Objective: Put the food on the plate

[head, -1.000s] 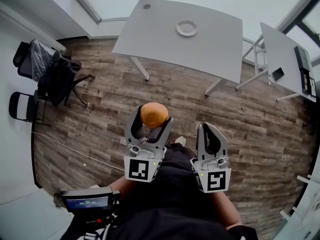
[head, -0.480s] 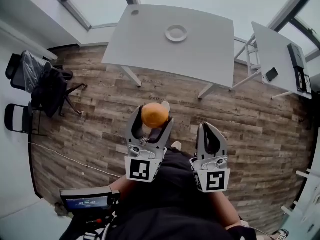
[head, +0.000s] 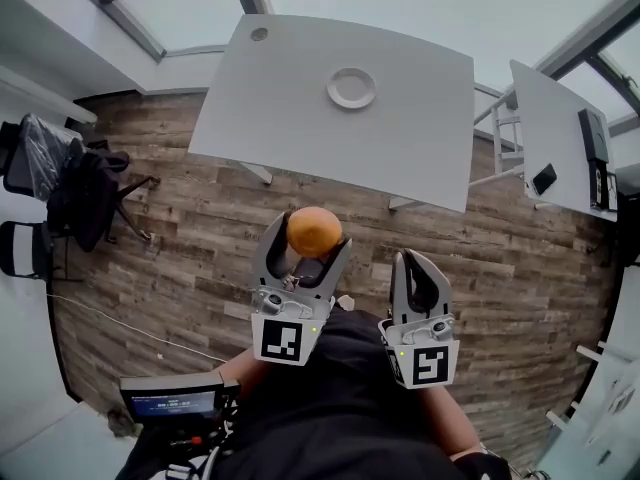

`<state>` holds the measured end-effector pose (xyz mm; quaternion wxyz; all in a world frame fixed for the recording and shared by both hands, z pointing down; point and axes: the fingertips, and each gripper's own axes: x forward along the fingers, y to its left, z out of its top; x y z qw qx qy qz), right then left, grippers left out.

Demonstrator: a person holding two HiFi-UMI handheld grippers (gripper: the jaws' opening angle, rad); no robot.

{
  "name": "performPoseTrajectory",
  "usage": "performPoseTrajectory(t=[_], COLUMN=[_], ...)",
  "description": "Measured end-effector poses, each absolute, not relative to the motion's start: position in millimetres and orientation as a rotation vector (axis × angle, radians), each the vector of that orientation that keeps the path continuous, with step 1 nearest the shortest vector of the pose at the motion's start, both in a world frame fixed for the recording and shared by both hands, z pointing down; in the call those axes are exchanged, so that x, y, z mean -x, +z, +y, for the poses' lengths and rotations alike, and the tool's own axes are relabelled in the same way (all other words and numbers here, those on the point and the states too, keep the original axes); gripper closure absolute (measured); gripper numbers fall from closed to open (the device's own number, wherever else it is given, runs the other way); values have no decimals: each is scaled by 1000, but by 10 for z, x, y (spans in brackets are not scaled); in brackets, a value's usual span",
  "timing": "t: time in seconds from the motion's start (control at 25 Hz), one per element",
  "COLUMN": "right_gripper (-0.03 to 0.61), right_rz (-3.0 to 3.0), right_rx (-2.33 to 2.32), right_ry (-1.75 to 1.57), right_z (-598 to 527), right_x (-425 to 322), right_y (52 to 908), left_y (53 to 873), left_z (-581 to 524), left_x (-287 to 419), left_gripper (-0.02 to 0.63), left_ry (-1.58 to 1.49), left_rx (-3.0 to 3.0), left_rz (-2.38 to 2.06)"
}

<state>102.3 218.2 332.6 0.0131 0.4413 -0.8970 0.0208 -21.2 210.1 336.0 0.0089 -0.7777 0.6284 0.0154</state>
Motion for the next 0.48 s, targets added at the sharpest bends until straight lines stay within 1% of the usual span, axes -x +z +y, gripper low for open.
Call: performPoseTrajectory(t=[0.48], right_gripper=[571], right_rz=[-2738], right_rx=[-1337], right_ry=[73], right_z=[878], right_x=[-343], right_y=[3312], left_y=[3309], left_z=[880], left_x=[1200], left_gripper=[259], left_ry=[50], left_rx=[2373], left_rz=[2056])
